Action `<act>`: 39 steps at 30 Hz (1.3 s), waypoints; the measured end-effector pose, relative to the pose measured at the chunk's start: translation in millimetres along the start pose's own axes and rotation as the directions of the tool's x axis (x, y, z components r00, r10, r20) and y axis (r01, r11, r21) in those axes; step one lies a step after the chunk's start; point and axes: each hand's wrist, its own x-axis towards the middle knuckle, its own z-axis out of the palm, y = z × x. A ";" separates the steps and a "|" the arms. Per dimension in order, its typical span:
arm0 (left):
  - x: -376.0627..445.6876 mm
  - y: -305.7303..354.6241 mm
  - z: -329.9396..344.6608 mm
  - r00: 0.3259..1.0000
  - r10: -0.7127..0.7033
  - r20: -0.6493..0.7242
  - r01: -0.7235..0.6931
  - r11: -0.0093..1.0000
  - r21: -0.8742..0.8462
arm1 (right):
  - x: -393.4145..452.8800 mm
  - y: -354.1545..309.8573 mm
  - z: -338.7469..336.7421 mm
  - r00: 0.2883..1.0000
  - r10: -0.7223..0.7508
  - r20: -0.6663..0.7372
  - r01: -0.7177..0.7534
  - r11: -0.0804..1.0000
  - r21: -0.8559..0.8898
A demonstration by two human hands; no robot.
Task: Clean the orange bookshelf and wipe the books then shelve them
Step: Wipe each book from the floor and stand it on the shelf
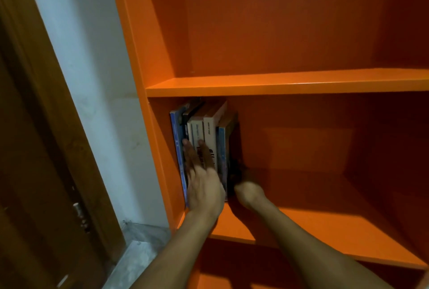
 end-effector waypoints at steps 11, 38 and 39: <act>-21.9 0.7 -22.2 0.998 0.036 0.061 -0.034 0.999 -0.039 | -22.8 -7.1 -9.6 0.991 0.110 -0.071 -0.111 0.994 -0.007; -435.7 -83.2 177.4 0.084 -0.271 0.959 0.551 0.814 0.182 | -309.2 301.9 213.5 0.611 0.609 0.505 -0.573 0.781 -0.248; -445.9 -77.6 180.3 0.063 -0.289 0.955 0.599 0.776 0.195 | -316.9 311.1 224.7 0.618 0.595 0.514 -0.564 0.791 -0.238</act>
